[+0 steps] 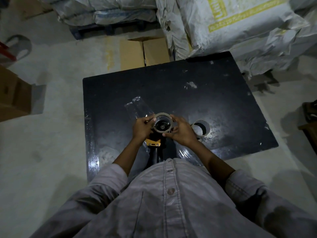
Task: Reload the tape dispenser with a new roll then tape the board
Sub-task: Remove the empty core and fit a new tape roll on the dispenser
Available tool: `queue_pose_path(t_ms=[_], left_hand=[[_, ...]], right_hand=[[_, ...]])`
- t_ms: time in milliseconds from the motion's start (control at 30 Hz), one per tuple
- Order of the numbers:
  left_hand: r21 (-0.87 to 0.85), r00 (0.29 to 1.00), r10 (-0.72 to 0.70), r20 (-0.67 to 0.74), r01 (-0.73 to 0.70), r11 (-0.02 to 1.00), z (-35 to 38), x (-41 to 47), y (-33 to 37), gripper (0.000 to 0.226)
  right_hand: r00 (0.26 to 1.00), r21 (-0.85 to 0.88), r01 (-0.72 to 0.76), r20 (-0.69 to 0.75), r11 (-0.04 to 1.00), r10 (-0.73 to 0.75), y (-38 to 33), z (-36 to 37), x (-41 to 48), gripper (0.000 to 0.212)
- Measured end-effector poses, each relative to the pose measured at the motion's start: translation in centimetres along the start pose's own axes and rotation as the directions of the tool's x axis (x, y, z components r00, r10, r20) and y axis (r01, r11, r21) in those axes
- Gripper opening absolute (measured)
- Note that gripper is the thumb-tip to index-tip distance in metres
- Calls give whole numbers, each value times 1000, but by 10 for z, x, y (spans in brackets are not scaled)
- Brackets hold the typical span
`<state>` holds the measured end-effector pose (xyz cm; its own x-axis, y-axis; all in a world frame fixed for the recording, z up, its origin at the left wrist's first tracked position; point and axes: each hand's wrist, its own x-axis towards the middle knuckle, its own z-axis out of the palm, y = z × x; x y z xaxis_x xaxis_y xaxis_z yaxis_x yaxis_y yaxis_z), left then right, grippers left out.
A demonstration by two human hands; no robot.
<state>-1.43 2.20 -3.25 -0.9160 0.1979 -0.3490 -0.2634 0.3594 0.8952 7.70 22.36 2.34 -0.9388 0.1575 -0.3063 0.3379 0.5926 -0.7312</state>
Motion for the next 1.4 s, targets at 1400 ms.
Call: queue_pose_path(t_ms=[1400], left_hand=[[350,988,-152,-15,148,925,10,-26,36,22]], right_hand=[[997,-173,67,52,983,-59,-11,0,10,122]])
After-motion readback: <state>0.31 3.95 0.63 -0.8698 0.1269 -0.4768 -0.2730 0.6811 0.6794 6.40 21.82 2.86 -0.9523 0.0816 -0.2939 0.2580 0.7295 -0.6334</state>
